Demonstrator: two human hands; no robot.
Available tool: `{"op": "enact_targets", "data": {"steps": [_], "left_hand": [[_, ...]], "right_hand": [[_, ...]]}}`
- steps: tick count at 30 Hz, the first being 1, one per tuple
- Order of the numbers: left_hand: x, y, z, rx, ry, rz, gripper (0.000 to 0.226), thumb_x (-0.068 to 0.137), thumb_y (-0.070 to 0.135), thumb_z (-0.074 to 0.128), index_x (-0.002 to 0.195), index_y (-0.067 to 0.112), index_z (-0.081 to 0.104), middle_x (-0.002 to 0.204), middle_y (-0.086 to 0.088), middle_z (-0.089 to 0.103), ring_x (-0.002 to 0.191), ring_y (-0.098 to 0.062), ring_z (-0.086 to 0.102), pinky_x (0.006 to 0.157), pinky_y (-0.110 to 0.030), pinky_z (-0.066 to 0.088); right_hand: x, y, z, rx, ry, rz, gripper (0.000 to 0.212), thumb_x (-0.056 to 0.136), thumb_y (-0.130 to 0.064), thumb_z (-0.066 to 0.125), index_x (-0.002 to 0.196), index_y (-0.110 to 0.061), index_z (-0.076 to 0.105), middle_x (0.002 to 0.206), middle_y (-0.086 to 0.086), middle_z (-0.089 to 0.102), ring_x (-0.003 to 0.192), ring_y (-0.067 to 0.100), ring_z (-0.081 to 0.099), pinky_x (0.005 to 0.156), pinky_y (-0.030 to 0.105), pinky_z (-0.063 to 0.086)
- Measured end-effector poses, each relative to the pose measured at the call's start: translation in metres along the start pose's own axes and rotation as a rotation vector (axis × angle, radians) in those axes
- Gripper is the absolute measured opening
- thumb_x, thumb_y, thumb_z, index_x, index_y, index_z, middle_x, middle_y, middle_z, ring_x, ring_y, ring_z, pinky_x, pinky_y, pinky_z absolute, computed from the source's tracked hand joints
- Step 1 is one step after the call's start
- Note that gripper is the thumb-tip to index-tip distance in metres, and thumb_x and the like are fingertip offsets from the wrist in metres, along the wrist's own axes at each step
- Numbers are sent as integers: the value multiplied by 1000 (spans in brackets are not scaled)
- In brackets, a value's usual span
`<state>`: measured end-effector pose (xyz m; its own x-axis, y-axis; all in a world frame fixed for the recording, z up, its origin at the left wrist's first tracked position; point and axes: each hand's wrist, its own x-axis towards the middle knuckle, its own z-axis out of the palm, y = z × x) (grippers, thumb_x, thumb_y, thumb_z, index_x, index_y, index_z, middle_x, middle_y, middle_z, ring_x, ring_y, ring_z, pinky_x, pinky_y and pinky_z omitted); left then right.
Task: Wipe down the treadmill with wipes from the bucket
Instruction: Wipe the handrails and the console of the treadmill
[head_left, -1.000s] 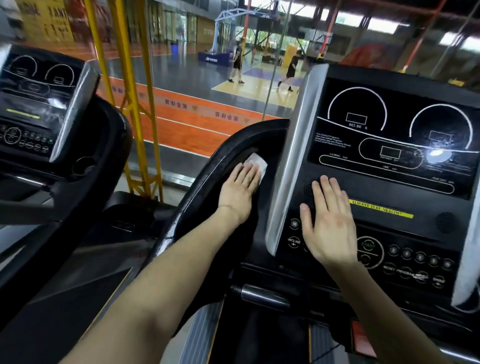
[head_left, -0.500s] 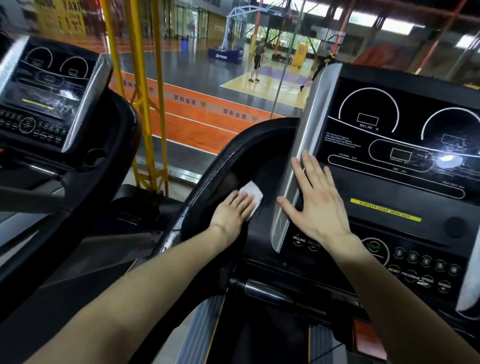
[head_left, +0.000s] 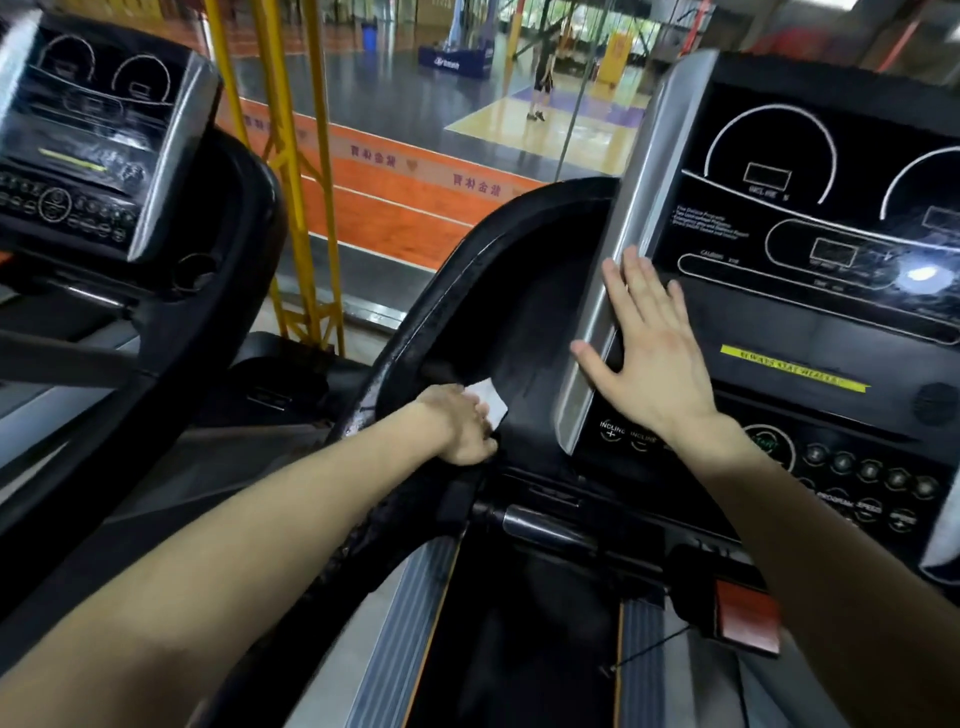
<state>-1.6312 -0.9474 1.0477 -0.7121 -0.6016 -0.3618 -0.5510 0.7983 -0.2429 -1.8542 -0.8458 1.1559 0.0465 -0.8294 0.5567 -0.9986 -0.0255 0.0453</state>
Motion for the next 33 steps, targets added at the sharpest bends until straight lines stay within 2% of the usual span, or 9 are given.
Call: {"op": "enact_targets", "data": {"steps": [2,5,8,15,19,21,25,29,33], "left_hand": [[8,7,-1,-75,-24,3,75,105,57,11,164,21,41,172,-6,33,160,-23,28,130,-45,22],[22,16,3,-177,-25,-1,65,112,52,13,172,29,3,179,6,-11,164,-12,-11,133,-42,-5],[35,26,1,-161,74,31,66,112,50,14,169,32,-14,172,12,-29,158,-9,-29,132,-44,-13],[20,19,-6,-126,-134,80,62,113,52,12,172,33,5,178,11,-10,164,-9,-8,133,-40,-6],[37,0,-30,-105,169,9,63,113,50,9,171,30,-6,176,8,-21,162,-11,-19,133,-44,-10],[34,3,-29,-139,162,18,64,113,48,12,172,27,-3,177,6,-18,163,-12,-18,133,-41,-8],[-8,13,-10,-272,-98,125,58,115,45,16,170,29,25,179,1,12,165,-15,11,133,-35,10],[-31,-4,-27,-206,-81,10,56,114,47,17,151,30,55,152,-11,57,135,-32,55,114,-37,41],[-25,33,-12,-338,-138,64,70,109,61,24,171,30,17,179,4,10,165,-12,8,134,-36,9]], "right_hand": [[0,0,1,2,-4,-1,91,104,-54,57,171,-22,4,179,-2,-7,164,15,-6,133,53,9],[0,0,2,-7,5,0,91,104,-54,57,171,-22,3,179,-1,-8,164,15,-7,133,54,10],[0,0,6,-27,22,4,91,104,-54,55,171,-22,2,179,0,-7,165,15,-6,133,54,10],[-1,2,6,-22,36,-16,90,105,-54,55,171,-20,4,179,2,-6,165,17,-5,133,54,10],[0,2,8,-38,38,-14,90,105,-55,53,171,-20,4,179,2,-6,165,16,-5,133,54,10],[0,2,8,-32,37,-17,90,105,-55,54,171,-20,5,179,2,-5,165,16,-5,133,53,10],[-1,4,8,-12,32,-21,89,105,-54,54,171,-21,5,179,1,-5,165,17,-5,133,53,9],[0,6,8,-12,25,-33,88,106,-56,51,171,-21,3,179,2,-5,165,17,-6,133,53,8],[0,8,9,-15,14,-33,90,106,-59,50,171,-22,1,179,2,-7,165,17,-7,133,53,8]]}}
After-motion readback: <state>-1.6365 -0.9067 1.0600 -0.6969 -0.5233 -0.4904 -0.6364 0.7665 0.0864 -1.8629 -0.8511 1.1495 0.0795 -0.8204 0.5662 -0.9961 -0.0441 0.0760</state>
